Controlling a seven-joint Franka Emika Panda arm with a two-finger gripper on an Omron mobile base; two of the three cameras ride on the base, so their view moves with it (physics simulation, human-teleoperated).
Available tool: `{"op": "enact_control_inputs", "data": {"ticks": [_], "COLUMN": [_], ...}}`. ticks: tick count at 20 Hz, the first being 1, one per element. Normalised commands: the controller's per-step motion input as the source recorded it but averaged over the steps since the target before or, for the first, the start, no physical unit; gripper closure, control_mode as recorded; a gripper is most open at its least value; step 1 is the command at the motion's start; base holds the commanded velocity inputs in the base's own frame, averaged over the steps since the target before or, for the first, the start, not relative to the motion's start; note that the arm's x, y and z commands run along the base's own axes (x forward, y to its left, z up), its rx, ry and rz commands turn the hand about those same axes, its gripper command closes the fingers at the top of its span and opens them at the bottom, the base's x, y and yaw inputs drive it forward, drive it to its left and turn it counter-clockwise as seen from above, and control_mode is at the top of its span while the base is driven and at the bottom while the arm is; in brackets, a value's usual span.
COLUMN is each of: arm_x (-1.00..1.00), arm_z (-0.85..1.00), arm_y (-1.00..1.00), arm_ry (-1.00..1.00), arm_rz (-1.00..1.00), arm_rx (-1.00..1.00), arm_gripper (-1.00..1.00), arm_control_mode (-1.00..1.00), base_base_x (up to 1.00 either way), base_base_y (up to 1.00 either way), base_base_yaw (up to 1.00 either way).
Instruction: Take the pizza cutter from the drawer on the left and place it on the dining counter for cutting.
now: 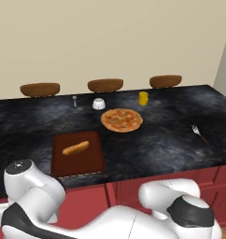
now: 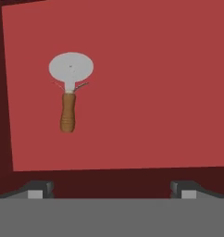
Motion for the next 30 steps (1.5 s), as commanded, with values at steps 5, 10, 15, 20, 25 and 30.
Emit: {"op": "enact_control_inputs", "data": {"ticks": [5, 10, 15, 20, 25, 30], "arm_x": [0.0, 0.02, 0.16, 0.01, 0.0, 0.0], "arm_z": [-0.23, -0.14, -0.16, -0.33, -0.27, -0.22], "arm_y": [0.25, 0.05, 0.0, 0.02, 0.01, 0.04], "arm_ry": [0.02, 0.07, 0.09, 0.0, 0.0, 0.0], "arm_rz": [-0.05, -0.06, -0.01, 0.0, 0.0, 0.0], "arm_rx": [-0.09, -0.02, 0.0, -0.01, 0.0, 0.0], "arm_gripper": [-1.0, -1.0, -1.0, -1.0, -1.0, -1.0], "arm_control_mode": [-1.0, -1.0, -1.0, -1.0, -1.0, -1.0], "base_base_x": [0.0, 0.0, 0.0, 0.0, 0.0, 0.0], "base_base_y": [0.0, 0.0, 0.0, 0.0, 0.0, 0.0], "base_base_yaw": [0.0, 0.0, 0.0, 0.0, 0.0, 0.0]}}
